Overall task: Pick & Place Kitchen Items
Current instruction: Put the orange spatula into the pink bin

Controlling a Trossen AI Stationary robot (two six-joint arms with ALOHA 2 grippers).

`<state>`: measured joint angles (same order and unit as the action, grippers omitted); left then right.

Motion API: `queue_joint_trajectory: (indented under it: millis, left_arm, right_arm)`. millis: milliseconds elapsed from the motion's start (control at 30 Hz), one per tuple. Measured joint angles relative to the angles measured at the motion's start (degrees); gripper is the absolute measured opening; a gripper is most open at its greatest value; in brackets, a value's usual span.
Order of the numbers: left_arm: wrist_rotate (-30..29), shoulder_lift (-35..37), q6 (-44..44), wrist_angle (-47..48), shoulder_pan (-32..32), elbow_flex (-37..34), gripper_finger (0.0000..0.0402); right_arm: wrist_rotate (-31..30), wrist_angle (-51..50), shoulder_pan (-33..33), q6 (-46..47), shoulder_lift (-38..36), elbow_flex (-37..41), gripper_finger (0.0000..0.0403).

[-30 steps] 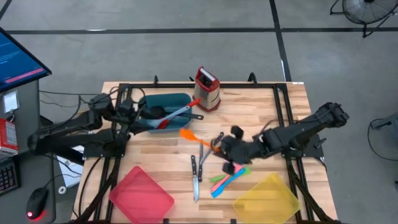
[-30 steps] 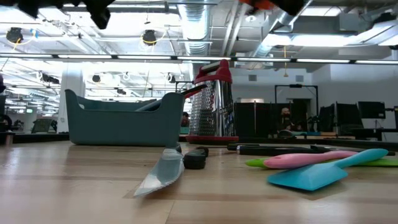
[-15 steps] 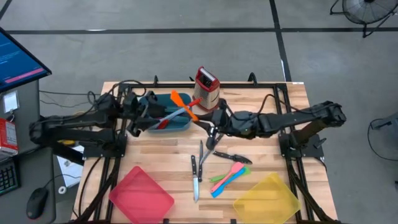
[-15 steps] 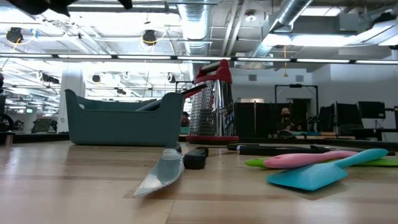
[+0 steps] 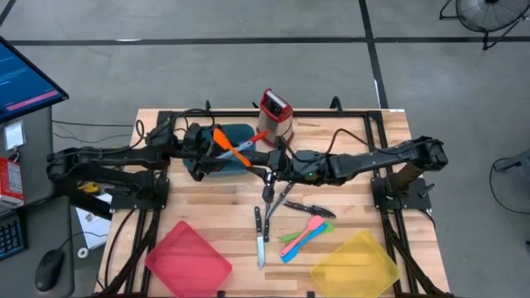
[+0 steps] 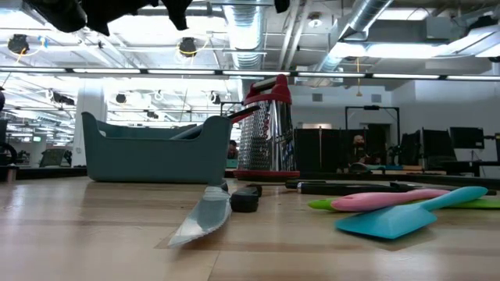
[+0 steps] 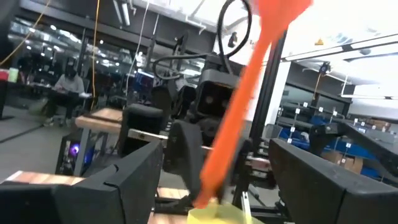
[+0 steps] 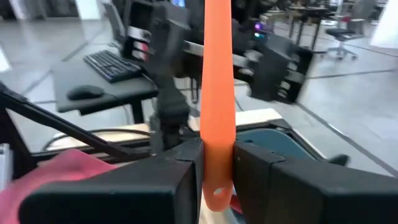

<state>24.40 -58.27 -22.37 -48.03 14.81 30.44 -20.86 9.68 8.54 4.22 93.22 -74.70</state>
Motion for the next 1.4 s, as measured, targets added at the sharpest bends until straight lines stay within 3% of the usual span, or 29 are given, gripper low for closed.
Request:
queue_joint_trajectory:
  millis: [500, 667, 833, 1233, 1400]
  left_arm:
    - [0.02, -2.62, -0.2, -1.19, -1.01, 1.01, 0.0276]
    - [-0.22, -2.63, -0.2, -1.05, -1.02, 1.01, 0.0258]
    - [-0.38, -2.63, -0.18, -0.93, -1.01, 1.01, 0.0204]
    - [-1.41, -2.61, 1.57, -0.7, -0.87, 1.01, 0.0021]
    - [-1.4, -2.59, 1.57, -0.68, -0.85, 1.01, 0.0012]
  right_arm:
    - [2.36, 2.84, -2.75, 1.3, 2.88, -0.11, 0.0061]
    - [3.26, 3.25, -3.08, 2.07, 3.69, 0.0, 0.0061]
    - [3.28, 3.15, -3.06, 2.02, 3.61, -0.02, 0.0061]
    - [4.53, 2.79, -2.95, 3.6, 3.6, -0.02, 0.0061]
    - [4.53, 2.77, -2.98, 3.62, 3.6, -0.02, 0.0062]
